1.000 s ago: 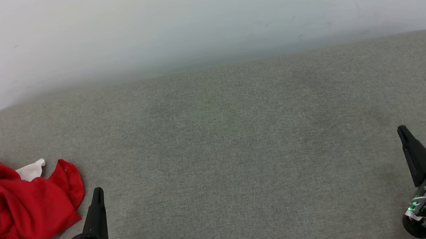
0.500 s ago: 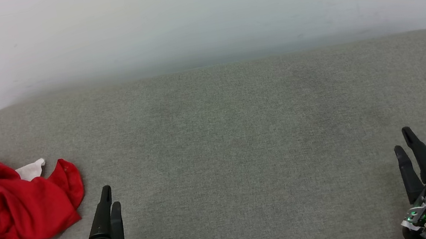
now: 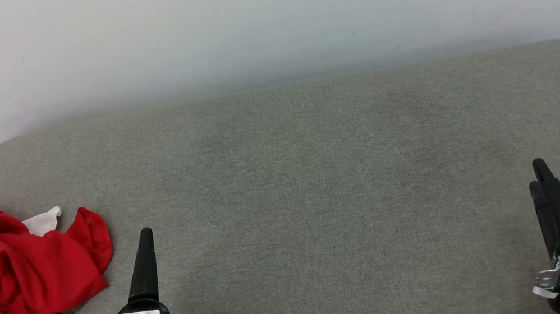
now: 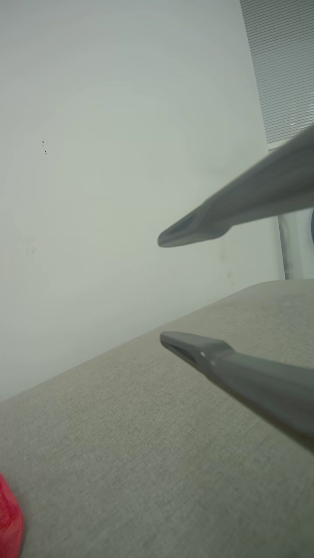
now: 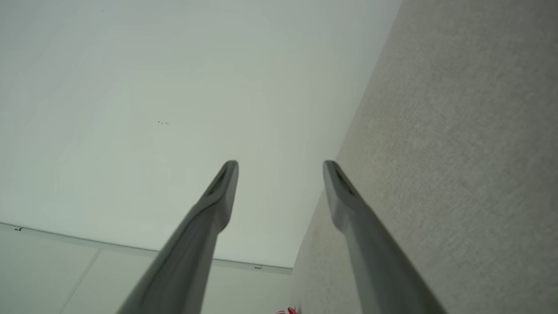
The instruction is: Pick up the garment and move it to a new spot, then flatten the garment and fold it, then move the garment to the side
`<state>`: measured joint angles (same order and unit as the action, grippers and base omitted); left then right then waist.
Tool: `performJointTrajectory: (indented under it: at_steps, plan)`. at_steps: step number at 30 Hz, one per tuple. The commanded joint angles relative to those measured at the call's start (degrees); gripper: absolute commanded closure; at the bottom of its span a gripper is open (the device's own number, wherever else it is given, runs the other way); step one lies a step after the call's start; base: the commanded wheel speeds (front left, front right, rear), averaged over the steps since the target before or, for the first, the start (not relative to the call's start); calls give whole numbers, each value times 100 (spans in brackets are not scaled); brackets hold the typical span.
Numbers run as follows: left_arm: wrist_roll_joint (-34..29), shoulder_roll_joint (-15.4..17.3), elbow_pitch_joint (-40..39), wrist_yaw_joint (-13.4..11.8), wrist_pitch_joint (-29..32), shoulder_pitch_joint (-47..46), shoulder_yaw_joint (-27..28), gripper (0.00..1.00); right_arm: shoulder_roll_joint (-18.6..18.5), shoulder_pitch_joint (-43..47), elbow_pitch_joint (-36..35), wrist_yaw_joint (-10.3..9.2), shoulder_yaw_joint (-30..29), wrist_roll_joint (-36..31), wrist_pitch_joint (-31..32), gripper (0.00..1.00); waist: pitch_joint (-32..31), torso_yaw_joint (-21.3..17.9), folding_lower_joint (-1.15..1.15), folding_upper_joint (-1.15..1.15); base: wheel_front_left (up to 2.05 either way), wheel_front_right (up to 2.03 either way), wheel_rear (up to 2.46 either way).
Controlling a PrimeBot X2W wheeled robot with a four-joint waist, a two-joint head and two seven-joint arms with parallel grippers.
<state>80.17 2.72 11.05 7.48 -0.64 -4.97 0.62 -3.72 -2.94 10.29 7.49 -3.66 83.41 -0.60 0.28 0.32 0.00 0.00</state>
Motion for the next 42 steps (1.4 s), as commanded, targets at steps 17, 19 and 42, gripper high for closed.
performJointTrajectory:
  at_steps: [17,19,42]
  plan:
    - [-2359,15,-456,-231,-379,-153,-433,0,-51,80,-512,0,5,-2562,-376,0,-13,19,0,0,0,0,0]
    - [-2695,15,-462,-280,-415,-163,-506,0,-40,91,-552,0,13,-2804,-405,0,-14,19,0,0,0,0,0]
    - [-5379,121,-452,-753,-841,-140,-879,0,-112,200,-1027,0,174,-5601,-240,0,-25,59,0,0,0,0,0]
